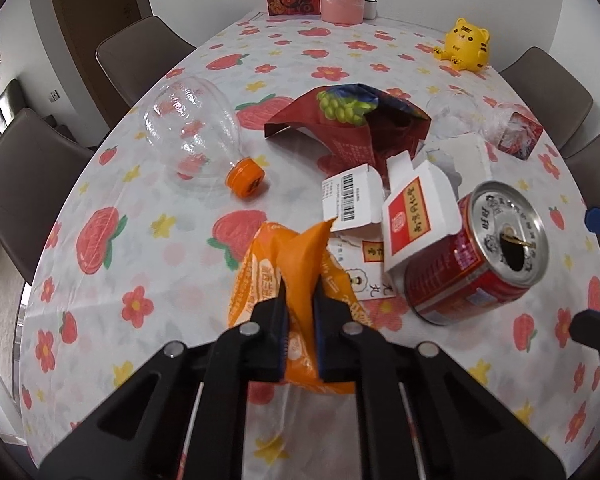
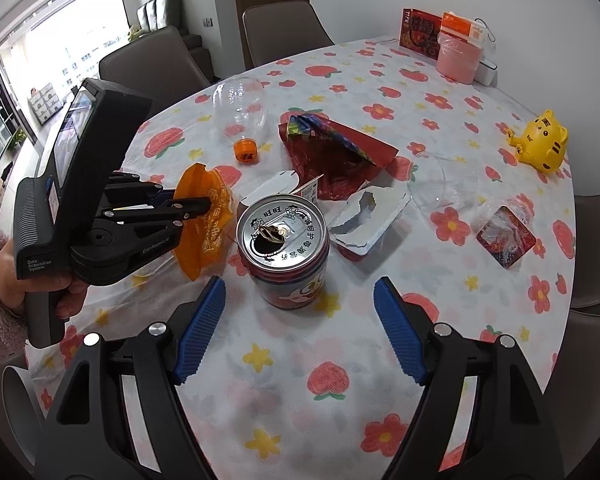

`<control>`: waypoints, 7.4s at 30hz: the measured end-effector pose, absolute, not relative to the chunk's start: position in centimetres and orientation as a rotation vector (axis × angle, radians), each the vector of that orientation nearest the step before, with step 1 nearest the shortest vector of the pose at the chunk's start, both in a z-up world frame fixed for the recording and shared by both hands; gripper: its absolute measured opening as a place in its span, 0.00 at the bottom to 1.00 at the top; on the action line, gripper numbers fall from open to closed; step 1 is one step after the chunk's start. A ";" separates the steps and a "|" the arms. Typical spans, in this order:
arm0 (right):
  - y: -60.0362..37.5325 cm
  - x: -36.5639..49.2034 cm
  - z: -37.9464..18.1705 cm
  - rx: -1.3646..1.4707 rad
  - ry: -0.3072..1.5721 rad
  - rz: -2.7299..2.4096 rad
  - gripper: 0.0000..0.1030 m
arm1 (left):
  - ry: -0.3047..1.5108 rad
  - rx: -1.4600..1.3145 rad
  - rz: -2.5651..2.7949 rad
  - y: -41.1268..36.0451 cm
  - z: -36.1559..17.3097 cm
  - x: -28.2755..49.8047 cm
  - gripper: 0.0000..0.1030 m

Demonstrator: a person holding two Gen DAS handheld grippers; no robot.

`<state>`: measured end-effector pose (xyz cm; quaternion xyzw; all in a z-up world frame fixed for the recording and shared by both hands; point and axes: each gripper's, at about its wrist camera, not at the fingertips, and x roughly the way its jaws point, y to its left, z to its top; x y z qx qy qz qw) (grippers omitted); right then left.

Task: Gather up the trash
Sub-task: 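Grasp the orange bag with the left tool and lift it, then grasp the red soda can with the right tool while the left tool holds the orange bag, then carry the orange bag and red can over the grey bin with both tools, then open the right tool over the bin while the left tool releases the orange bag, then move both tools back over the table toward the white boxes, then grasp the white paper box with the left tool while the right tool grasps the torn white packet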

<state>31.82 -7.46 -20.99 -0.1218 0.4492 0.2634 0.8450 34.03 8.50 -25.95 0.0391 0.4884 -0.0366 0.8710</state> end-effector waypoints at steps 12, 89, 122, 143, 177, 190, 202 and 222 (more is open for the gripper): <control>-5.6 33.1 -22.7 -0.269 0.941 0.577 0.72 | 0.999 0.058 -0.056 9.4 -24.6 31.9 0.09; 11.6 -9.9 -19.8 -0.689 0.808 1.456 0.61 | 0.975 -0.441 0.729 16.8 -19.3 -25.0 0.10; 12.4 -9.9 -18.6 -0.666 0.799 1.291 0.73 | 1.041 -0.385 0.498 19.9 -23.7 -22.1 0.21; 5.3 -3.7 -15.7 -0.521 0.798 1.097 0.73 | 0.975 -0.205 0.389 18.1 -19.0 -16.5 0.70; -18.6 29.5 -14.8 -0.264 0.848 0.605 0.73 | 0.946 0.006 0.044 2.2 -17.8 22.8 0.70; -12.3 41.3 -23.5 -0.209 0.944 0.515 0.73 | 1.001 0.080 -0.027 3.7 -25.1 34.9 0.70; -9.0 44.3 -28.0 -0.223 1.018 0.497 0.66 | 1.037 0.096 -0.066 4.6 -28.4 38.1 0.42; -10.0 41.5 -24.9 -0.204 0.979 0.570 0.16 | 1.002 0.109 -0.106 3.5 -25.6 34.8 0.04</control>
